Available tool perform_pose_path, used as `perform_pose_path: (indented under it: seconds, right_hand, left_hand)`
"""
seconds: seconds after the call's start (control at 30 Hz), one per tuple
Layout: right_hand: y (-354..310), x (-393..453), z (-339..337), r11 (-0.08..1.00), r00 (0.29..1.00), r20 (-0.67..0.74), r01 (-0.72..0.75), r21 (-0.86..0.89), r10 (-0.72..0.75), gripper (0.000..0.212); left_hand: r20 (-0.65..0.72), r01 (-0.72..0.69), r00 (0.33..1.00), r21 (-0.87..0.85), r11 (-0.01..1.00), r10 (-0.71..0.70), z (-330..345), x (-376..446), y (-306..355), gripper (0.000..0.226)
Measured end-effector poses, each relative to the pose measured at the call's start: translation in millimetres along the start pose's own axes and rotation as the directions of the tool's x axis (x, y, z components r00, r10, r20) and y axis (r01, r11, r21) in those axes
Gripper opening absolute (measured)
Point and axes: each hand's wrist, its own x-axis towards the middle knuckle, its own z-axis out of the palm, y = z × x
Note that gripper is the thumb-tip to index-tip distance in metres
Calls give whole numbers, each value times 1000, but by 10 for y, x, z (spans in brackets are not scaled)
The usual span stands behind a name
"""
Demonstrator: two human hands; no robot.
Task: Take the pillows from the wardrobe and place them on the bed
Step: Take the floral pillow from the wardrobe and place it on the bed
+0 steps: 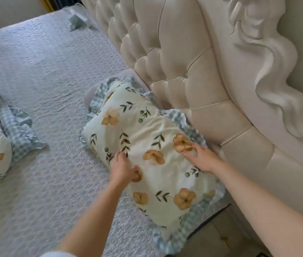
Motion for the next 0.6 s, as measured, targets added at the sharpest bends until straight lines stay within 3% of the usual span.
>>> perform_pose_path:
  seconds: [0.07, 0.13, 0.17, 0.23, 0.27, 0.33, 0.4, 0.6]
  right_hand:
    - [99, 8, 116, 999, 999, -29, -13, 38, 14, 87]
    - [137, 35, 196, 998, 999, -37, -10, 58, 12, 88]
    - [146, 53, 211, 998, 999, -39, -10, 62, 12, 89]
    - [153, 98, 225, 997, 998, -54, -8, 79, 12, 90]
    - [146, 117, 234, 996, 998, -62, -13, 92, 19, 91]
    - [97, 133, 262, 992, 996, -70, -48, 118, 57, 97]
    - [32, 124, 302, 993, 993, -73, -91, 70, 96, 108]
    - [-63, 112, 229, 999, 989, -144, -35, 40, 40, 118]
  left_hand:
    - [-150, 23, 988, -90, 996, -36, 138, -71, -91, 92]
    - [-238, 106, 957, -245, 964, -166, 229, -127, -172, 105]
    - [-206, 199, 935, -368, 908, -288, 258, -141, -218, 113]
    - [55, 431, 850, -644, 633, -523, 296, -145, -322, 123]
    - [229, 514, 811, -719, 467, -538, 321, -153, -366, 120]
    - [434, 566, 806, -763, 312, -402, 397, -181, -384, 109]
    - [414, 495, 856, -828, 263, -310, 481, -184, -354, 111]
    - [306, 379, 900, -902, 207, -312, 444, 18, -238, 107]
